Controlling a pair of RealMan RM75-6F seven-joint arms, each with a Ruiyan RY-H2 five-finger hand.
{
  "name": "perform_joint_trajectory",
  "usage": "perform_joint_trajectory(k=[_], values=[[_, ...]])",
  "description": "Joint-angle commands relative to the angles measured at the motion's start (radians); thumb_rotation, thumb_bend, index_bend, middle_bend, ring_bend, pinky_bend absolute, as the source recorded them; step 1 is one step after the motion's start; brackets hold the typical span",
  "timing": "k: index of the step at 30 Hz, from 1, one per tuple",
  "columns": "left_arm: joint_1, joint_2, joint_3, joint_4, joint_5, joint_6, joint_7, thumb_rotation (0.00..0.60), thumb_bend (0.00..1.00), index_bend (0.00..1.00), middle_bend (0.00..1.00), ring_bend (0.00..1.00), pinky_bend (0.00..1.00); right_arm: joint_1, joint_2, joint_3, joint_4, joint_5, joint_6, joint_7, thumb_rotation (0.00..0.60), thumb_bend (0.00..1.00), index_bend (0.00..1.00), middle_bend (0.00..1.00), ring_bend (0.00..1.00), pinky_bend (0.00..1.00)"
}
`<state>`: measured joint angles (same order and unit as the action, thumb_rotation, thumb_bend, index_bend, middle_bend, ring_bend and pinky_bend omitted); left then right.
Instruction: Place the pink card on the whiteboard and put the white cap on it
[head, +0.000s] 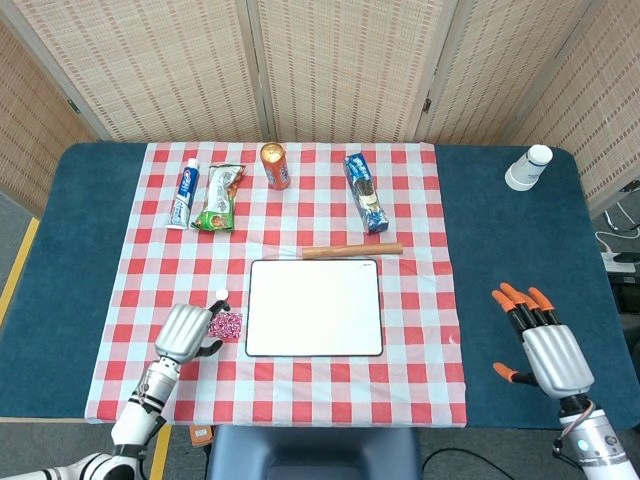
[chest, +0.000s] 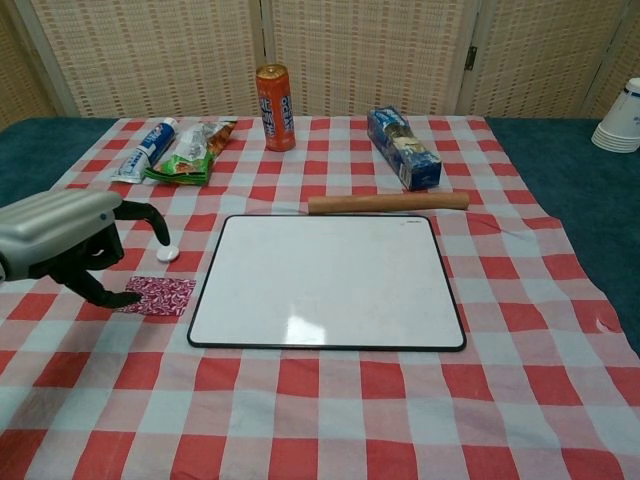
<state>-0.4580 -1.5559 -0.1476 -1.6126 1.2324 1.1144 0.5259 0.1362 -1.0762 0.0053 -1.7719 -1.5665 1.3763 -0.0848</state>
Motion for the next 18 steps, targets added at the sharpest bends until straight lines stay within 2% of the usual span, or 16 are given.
perform_joint_trajectory(k=[1,18], values=[[-0.017,-0.026,-0.008,-0.001,-0.061,-0.013,0.053,0.600,0.23,0.34,0.96,1.00,0.99,0.002,0.002,0.000,0.001,0.002,-0.004,0.003,0.600,0.04,0.00,0.00,0.00,0.00],[-0.073,-0.057,0.004,0.046,-0.173,-0.031,0.125,0.600,0.23,0.32,0.96,1.00,0.99,0.005,0.005,0.005,0.003,0.013,-0.004,0.012,0.600,0.04,0.00,0.00,0.00,0.00]])
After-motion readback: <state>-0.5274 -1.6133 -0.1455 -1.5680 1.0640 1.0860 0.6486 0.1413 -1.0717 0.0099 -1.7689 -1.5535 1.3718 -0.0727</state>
